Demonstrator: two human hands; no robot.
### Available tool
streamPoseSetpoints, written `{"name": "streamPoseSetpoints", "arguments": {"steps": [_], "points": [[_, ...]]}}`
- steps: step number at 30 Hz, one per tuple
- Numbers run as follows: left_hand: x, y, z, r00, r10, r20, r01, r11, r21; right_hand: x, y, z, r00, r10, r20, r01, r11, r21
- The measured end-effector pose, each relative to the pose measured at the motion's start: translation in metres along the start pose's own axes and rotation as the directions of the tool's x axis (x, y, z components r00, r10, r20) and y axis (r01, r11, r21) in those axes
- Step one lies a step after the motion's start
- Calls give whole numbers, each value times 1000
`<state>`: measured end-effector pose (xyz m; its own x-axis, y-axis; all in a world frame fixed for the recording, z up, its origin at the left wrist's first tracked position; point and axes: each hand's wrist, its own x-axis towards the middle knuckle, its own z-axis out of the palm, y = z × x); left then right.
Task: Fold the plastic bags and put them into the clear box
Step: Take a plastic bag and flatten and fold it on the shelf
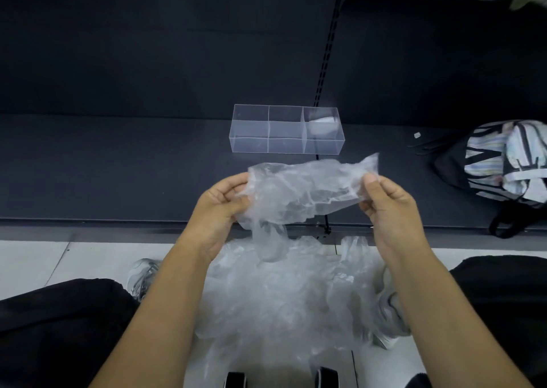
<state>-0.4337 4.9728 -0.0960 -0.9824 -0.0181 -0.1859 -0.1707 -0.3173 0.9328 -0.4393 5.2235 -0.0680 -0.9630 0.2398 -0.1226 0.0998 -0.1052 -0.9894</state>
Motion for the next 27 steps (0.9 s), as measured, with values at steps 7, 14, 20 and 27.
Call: {"name": "streamPoseSetpoints", "arguments": {"steps": [7, 14, 20, 27], "points": [[2, 5, -13, 1000, -16, 19, 15, 999, 39, 8, 4, -5, 997, 37, 75, -55, 968, 246], [-8, 8, 8, 964, -191, 185, 136, 952, 274, 8, 4, -1, 975, 44, 217, -124, 921, 369], [-7, -8, 23, 991, -5, -133, 28, 984, 173, 6, 2, -5, 955, 117, 274, -198, 935, 293], [-8, -4, 27, 994, 79, -80, -61, 976, 207, 4, 8, 2, 972, -4, 235, 45, 984, -173]]}}
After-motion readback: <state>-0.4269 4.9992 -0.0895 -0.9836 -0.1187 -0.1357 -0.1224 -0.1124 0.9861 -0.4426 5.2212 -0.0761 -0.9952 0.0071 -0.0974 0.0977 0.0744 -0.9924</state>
